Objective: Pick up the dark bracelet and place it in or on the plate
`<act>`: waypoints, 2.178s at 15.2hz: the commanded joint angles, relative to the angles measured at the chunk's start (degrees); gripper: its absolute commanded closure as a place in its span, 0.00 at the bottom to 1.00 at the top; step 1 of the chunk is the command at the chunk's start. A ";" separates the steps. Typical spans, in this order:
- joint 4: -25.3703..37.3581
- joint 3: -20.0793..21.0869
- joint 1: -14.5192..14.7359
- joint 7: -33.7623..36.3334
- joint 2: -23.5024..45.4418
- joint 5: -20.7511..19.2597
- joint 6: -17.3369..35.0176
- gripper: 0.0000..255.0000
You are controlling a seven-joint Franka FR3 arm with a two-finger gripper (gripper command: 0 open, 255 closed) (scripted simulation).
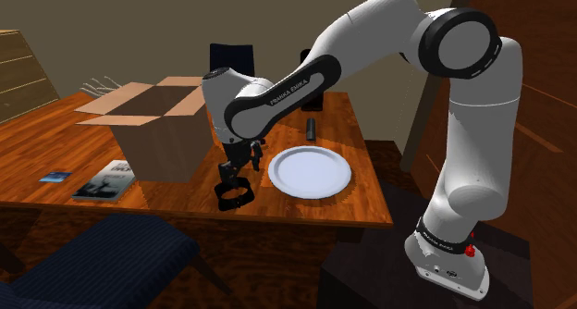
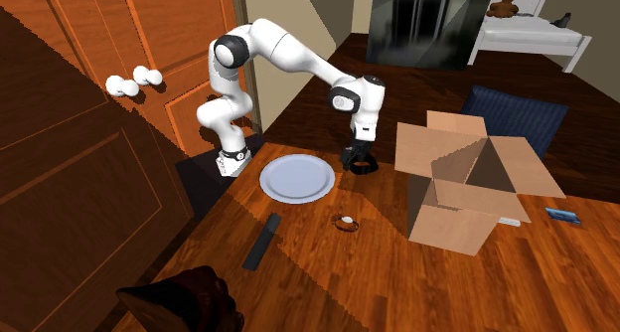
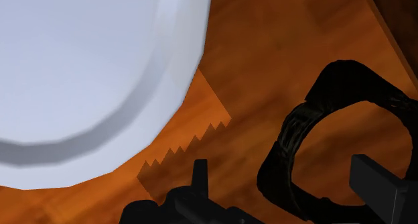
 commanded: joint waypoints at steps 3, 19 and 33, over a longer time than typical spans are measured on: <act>-0.02 0.00 0.00 0.00 0.00 0.00 0.02 1.00; 3.28 0.35 -0.22 -1.01 -2.35 1.24 -5.41 1.00; -3.32 -1.38 -4.14 -8.27 -13.68 5.41 -8.87 1.00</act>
